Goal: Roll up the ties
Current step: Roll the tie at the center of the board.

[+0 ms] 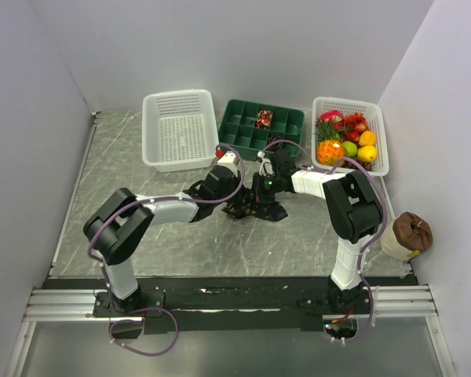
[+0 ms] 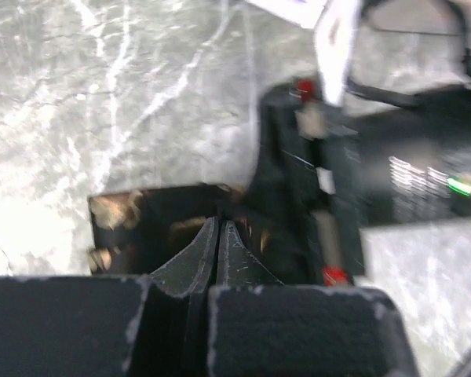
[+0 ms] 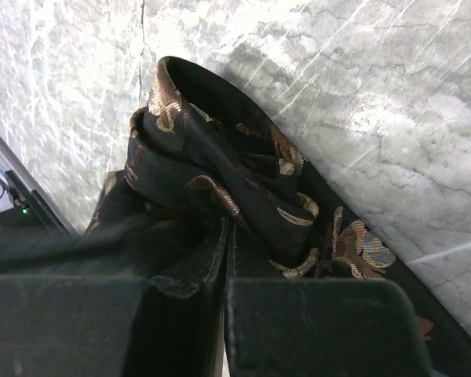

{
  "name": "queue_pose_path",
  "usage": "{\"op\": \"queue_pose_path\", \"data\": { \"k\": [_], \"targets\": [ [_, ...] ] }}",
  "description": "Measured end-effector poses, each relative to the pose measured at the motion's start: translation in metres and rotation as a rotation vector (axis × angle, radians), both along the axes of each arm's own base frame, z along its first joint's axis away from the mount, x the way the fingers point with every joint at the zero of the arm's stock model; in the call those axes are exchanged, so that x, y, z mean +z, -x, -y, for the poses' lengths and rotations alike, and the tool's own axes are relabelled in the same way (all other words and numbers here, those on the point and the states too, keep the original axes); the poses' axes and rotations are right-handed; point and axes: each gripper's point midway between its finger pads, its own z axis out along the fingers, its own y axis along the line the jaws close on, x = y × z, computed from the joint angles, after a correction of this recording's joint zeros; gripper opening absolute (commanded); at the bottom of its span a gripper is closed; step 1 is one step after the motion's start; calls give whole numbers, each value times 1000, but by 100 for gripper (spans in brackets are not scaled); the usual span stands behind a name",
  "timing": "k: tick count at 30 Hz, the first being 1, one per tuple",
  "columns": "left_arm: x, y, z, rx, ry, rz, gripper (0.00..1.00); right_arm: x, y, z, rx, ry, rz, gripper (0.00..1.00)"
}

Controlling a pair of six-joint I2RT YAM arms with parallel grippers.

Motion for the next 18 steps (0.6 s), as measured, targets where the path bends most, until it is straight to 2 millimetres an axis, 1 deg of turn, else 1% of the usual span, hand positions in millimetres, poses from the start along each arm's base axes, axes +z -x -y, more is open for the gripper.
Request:
{"op": "queue_pose_path", "data": {
  "k": [3, 6, 11, 13, 14, 15, 17, 18],
  "targets": [
    [-19, -6, -3, 13, -32, -22, 1, -1, 0, 0, -1, 0, -3, 0],
    [-33, -8, -5, 20, -48, -38, 1, -1, 0, 0, -1, -1, -4, 1],
    [-42, -12, -2, 23, -41, -32, 1, 0, -2, 3, -11, -1, -4, 6],
    [-43, -14, 0, 25, -34, -27, 1, 2, -2, 6, -20, 4, 4, 13],
    [-43, -15, 0, 25, -31, -24, 1, 4, -3, 9, -28, 9, 14, 26],
    [-44, -15, 1, 27, -28, -23, 1, 7, -2, 12, -34, 13, 23, 43],
    [-44, -16, 1, 29, -23, -21, 1, 16, -2, 20, -55, 15, 52, 58],
    [-44, -16, 1, 30, -20, -20, 1, 22, -3, 24, -65, 15, 74, 69]
  ]
}}
